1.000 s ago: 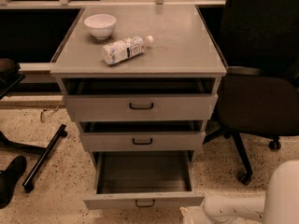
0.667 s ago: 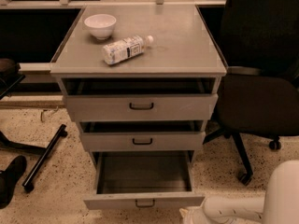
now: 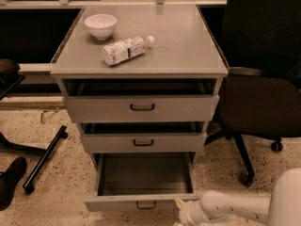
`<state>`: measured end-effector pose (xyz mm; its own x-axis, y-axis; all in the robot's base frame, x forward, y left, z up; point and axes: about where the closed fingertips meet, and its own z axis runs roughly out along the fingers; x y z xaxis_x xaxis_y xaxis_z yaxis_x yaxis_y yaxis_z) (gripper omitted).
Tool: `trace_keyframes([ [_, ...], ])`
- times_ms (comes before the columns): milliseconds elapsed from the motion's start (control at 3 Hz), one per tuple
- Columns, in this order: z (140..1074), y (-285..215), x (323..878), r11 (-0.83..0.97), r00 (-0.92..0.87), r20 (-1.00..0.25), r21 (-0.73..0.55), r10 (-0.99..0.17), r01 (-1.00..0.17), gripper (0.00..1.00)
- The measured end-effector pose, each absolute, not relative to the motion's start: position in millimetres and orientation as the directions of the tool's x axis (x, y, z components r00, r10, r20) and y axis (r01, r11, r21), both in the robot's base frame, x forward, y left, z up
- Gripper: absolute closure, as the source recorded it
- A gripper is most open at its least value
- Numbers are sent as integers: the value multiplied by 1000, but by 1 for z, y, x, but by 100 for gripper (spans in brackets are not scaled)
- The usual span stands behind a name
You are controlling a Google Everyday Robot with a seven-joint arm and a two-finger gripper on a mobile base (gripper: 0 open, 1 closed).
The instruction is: Open bottom drawer
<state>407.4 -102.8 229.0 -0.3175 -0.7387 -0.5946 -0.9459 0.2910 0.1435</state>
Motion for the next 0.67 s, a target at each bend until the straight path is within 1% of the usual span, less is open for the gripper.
trace_keyframes([
  [667, 225, -55, 473, 190, -194, -610, 72, -768, -979, 0],
])
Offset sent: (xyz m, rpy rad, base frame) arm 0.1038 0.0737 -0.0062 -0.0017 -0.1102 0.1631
